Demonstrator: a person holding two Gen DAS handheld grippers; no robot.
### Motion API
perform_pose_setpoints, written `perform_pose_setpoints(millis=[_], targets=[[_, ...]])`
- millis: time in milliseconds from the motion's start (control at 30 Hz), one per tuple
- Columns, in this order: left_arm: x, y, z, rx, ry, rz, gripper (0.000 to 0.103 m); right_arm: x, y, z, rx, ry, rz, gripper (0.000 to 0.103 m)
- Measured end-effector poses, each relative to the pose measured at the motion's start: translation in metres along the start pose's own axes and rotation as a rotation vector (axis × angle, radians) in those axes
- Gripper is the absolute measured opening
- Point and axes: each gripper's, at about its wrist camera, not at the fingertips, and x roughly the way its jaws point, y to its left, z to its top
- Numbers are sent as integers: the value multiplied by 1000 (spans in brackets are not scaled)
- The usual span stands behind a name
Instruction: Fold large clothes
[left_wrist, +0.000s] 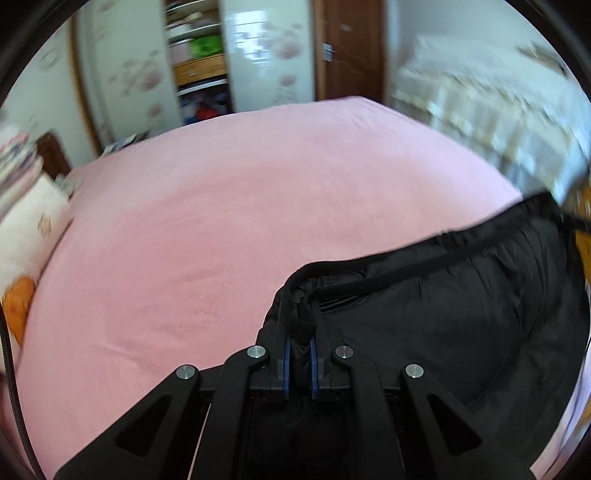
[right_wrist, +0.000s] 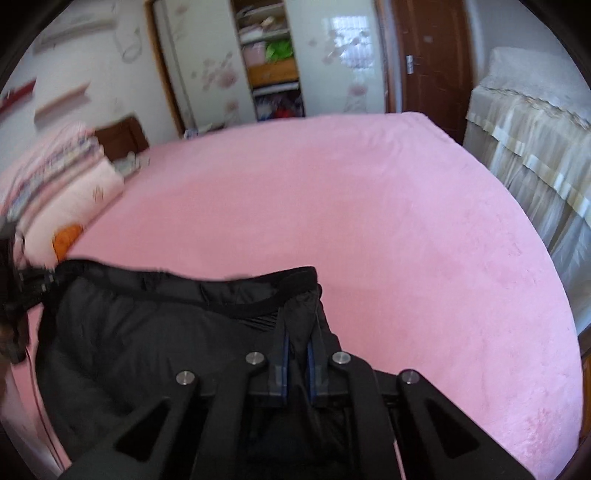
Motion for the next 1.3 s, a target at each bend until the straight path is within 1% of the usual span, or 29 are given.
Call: perform_pose_setpoints(millis=[67,100,167,200,267,333,367,467,533,600,767,833,900,933,1000,1033,1067,1100,1167,1233,1300], targets=[[8,10,4,-71,13,14,5,0,-5,7,50,-25,-20,6],[15,12,5,-97,23,31,5,3,-8,9,67,-19,-37,6],[36,20,3,-173,55,51,5,17,-16,10,112,9,-69,5],[46,24,1,-213,71,54,5,29,-19,9,139,36,-81,4],[67,25,-6,-261,92,57,5,45,-24,6,154,68,-115,3],[85,23,-14,-257,111,90,5,65,-22,-1,144,108,-156,3],[90,21,-18,-256,117,100,5,74,-22,-8,128,125,-182,3],[105,21,-28,-275,130,114,6,95,-28,-24,120,159,-221,3],[114,25,-33,-306,140,114,6,104,-34,-32,127,168,-240,3],[125,21,-32,-311,150,127,8,111,-37,-36,139,174,-254,3],[136,14,-40,-309,166,169,11,133,-49,-45,155,222,-339,0],[138,11,-41,-305,170,180,13,134,-56,-48,182,229,-345,0],[138,8,-38,-288,177,180,15,131,-55,-49,178,226,-352,0],[135,7,-37,-281,174,179,17,130,-53,-48,165,224,-357,0],[129,11,-37,-281,169,179,27,121,-46,-45,128,209,-377,0],[125,12,-35,-290,169,175,29,117,-45,-42,116,202,-382,0],[121,14,-34,-303,172,174,36,109,-41,-38,101,187,-388,0],[115,17,-31,-321,176,178,47,102,-39,-36,97,175,-387,1],[100,21,-29,-363,169,178,57,86,-34,-31,97,152,-382,1],[76,21,-27,-409,141,150,59,64,-28,-25,100,119,-368,1],[57,22,-24,-420,123,138,60,43,-22,-19,101,86,-362,1]])
